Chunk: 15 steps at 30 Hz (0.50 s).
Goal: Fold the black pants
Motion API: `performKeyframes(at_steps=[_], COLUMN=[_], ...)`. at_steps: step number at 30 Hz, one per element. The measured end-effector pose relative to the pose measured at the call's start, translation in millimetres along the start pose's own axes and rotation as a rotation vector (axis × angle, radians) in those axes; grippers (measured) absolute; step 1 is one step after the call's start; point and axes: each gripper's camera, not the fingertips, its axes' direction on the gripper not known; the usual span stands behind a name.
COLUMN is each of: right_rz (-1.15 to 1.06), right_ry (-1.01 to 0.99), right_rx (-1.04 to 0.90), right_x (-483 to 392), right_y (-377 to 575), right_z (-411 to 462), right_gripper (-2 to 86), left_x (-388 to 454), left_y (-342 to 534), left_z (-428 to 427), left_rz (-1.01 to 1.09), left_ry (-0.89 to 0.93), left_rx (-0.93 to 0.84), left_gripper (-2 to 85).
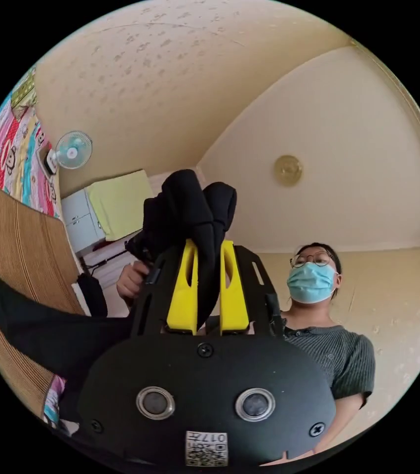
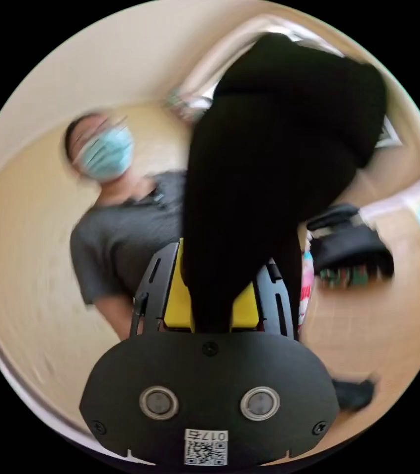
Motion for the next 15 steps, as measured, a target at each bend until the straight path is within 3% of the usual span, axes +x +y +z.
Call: performKeyframes(at_steps=[2, 4, 5, 8, 13, 15], right_rz=[0.463, 0.571, 0.55, 0.387, 0.225, 0.3], right_ry=[0.157, 0.36, 0.499, 0.684, 0.544, 0.533], right_rx=[0.26, 0.52, 0.631, 0.69, 0.66, 0.694], right_x=[39, 24, 2, -42, -49, -44], right_y=[39, 72, 84, 76, 49, 51], right_z=[-16, -21, -13, 38, 105, 111], right_gripper=[14.7, 15.1, 15.2, 15.9, 23.0, 24.4], left_x=[14, 21, 21, 22, 6, -3], left_y=[0, 1, 2, 4, 10, 20], left_z=[4, 12, 14, 35, 112, 142], left_rz=[0.087, 0.107, 0.113, 0.148, 0.248, 0.285], left_ry=[-0.178, -0.393, -0.43, -0.589, -0.759, -0.818], left_rx=[-0.021, 0.01, 0.02, 0.029, -0.217, -0.309], left_gripper=[6.5, 6.5, 6.4, 6.4, 6.6, 6.6])
